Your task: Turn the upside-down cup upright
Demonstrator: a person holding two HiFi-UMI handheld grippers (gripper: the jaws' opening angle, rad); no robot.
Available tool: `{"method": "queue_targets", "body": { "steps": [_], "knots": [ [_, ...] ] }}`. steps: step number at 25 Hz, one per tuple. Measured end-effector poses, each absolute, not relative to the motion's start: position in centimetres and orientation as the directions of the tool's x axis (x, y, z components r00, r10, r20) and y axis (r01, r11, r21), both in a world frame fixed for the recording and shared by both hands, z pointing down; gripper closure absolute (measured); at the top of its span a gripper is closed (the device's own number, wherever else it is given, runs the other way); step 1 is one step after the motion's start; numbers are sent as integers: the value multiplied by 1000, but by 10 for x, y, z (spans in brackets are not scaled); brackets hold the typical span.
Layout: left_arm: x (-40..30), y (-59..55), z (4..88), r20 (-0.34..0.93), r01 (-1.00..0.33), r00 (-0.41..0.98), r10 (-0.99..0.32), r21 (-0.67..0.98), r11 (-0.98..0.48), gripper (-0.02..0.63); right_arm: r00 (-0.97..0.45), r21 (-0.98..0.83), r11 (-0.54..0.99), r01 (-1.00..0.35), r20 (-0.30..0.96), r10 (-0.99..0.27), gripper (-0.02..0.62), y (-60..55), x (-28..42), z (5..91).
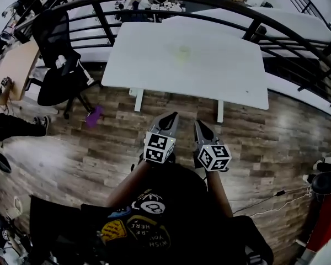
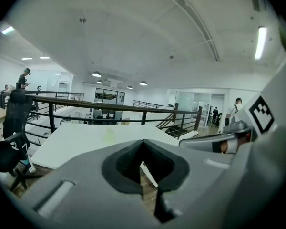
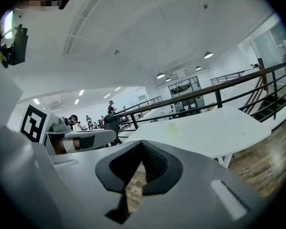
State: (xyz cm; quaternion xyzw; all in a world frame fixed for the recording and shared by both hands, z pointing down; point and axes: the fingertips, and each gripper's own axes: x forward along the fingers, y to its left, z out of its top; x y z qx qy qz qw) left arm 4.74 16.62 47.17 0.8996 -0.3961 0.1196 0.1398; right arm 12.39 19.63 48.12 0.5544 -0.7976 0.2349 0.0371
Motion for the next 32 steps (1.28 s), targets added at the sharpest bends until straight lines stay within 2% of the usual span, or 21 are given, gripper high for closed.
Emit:
{"method": "queue_targets", "body": {
  "steps": [7, 14, 24, 30, 32],
  "knots": [
    [30, 96, 496, 346, -780, 624, -701, 211, -590, 601, -417, -308, 318, -897, 352, -838, 597, 119, 122, 501],
    [37, -26, 532, 315, -739, 672, -670, 220, -637, 601, -405, -229, 348, -909, 295, -865, 597, -2, 113, 519],
    [25, -156, 594, 434, -735, 659, -615, 194, -650, 601, -375, -207, 316, -926, 425, -823, 597, -126, 101, 608],
    [23, -200, 626, 479, -745, 643, -597, 210, -634, 601, -292, -151, 251, -956, 472, -832, 595, -198, 117, 645],
    [20, -210, 632, 493, -750, 637, -593, 221, -623, 601, -287, -138, 252, -958, 497, -819, 487, -221, 119, 660]
  ]
}}
